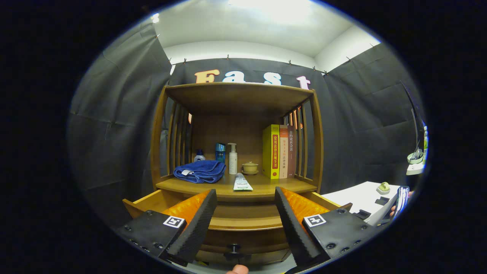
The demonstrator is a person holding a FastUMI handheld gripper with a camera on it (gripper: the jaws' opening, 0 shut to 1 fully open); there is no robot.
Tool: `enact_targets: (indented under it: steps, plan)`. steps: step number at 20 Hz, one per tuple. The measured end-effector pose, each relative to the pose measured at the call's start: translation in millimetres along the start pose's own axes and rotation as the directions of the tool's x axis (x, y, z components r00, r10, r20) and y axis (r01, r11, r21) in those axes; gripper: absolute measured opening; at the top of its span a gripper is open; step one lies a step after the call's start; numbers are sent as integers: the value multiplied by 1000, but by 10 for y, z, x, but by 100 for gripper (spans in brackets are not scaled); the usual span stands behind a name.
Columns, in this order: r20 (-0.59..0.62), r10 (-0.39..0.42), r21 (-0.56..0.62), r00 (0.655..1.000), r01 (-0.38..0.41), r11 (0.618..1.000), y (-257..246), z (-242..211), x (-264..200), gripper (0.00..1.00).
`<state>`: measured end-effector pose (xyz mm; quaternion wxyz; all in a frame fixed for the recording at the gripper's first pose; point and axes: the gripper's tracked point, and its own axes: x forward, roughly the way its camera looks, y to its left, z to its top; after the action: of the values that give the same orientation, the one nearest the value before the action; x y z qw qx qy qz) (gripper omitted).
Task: Pull open the drawer, take out the items inside it, and place them on the countertop above the cabinet.
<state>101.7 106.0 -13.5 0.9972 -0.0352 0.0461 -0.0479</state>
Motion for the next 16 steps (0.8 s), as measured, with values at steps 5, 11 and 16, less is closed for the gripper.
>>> enact_targets:
  steps: [5, 11, 16]
  plan:
    - [21, 1, 17, 1000, -1, 1000, 20, -203, -118, 98]
    - [-26, 6, 26, 1000, -5, 1000, 69, -634, -138, 98]
    - [-106, 25, 25, 994, -23, 999, 111, -1073, -25, 98]
